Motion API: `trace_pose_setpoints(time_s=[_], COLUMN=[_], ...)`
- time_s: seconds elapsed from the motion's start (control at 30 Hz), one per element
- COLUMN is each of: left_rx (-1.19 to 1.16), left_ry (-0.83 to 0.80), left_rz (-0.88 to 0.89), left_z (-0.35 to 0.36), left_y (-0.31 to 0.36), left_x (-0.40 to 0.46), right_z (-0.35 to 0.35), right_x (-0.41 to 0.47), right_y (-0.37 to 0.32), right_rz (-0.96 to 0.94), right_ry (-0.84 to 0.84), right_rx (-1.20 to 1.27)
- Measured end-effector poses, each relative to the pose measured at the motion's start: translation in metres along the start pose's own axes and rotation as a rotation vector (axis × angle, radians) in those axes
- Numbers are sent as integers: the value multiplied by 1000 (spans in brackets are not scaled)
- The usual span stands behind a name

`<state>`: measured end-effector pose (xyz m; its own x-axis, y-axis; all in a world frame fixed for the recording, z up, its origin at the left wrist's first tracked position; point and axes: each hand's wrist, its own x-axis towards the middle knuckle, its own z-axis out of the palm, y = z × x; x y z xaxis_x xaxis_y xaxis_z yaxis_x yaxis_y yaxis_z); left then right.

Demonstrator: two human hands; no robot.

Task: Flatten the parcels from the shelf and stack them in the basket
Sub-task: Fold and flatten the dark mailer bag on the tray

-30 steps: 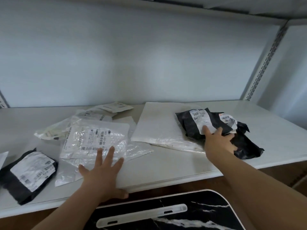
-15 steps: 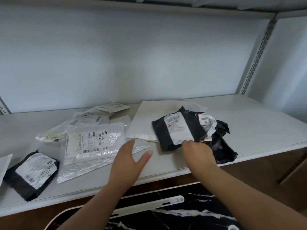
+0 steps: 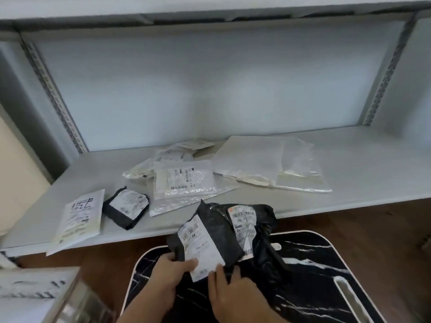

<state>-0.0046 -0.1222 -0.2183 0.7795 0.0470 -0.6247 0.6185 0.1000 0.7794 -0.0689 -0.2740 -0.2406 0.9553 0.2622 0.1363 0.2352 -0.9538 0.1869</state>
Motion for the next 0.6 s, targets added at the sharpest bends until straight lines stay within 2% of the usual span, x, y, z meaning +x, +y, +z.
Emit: trace_pose_setpoints(time_s=[0.03, 0.1, 0.17, 0.2, 0.27, 0.3, 0.33, 0.37, 0.4, 0.47, 0.5, 0.57, 0.6], left_rx=[44, 186, 446, 553, 568, 540, 526, 513, 497, 527, 585, 874, 1011], left_ry=[34, 155, 293, 334, 367, 383, 401, 410, 408, 413, 425, 523, 592], left_rz=[-13, -37, -21, 1, 23, 32, 60, 94, 129, 167, 160, 63, 78], left_z=[-14, -39, -63, -72, -85, -91, -93, -93, -92, -86, -83, -75, -70], left_y=[-12, -38, -64, -73, -86, -91, -92, -92, -91, -85, -80, -73, -70], left_x=[-5, -22, -38, -46, -49, -49, -49, -49, -47, -45, -42, -41, -42], right_z=[51, 137, 161, 138, 38, -13, 11, 2, 4, 1, -3, 3, 9], right_x=[-6, -19, -45, -60, -71, -73, -66, -62, -59, -43, -38, -36, -33], right_y=[-9, -38, -66, -72, -61, -48, -46, -35, -26, -10, -3, 5, 8], right_rz=[6, 1, -143, -244, -232, -206, -203, -132, -125, 33, 143, 261, 308], right_ry=[-43, 6, 3, -105, -386, -168, -135, -64, -72, -78, -136, -146, -189], right_rx=[-2, -102, -36, 77, 175, 234, 264, 268, 243, 300, 327, 363, 381])
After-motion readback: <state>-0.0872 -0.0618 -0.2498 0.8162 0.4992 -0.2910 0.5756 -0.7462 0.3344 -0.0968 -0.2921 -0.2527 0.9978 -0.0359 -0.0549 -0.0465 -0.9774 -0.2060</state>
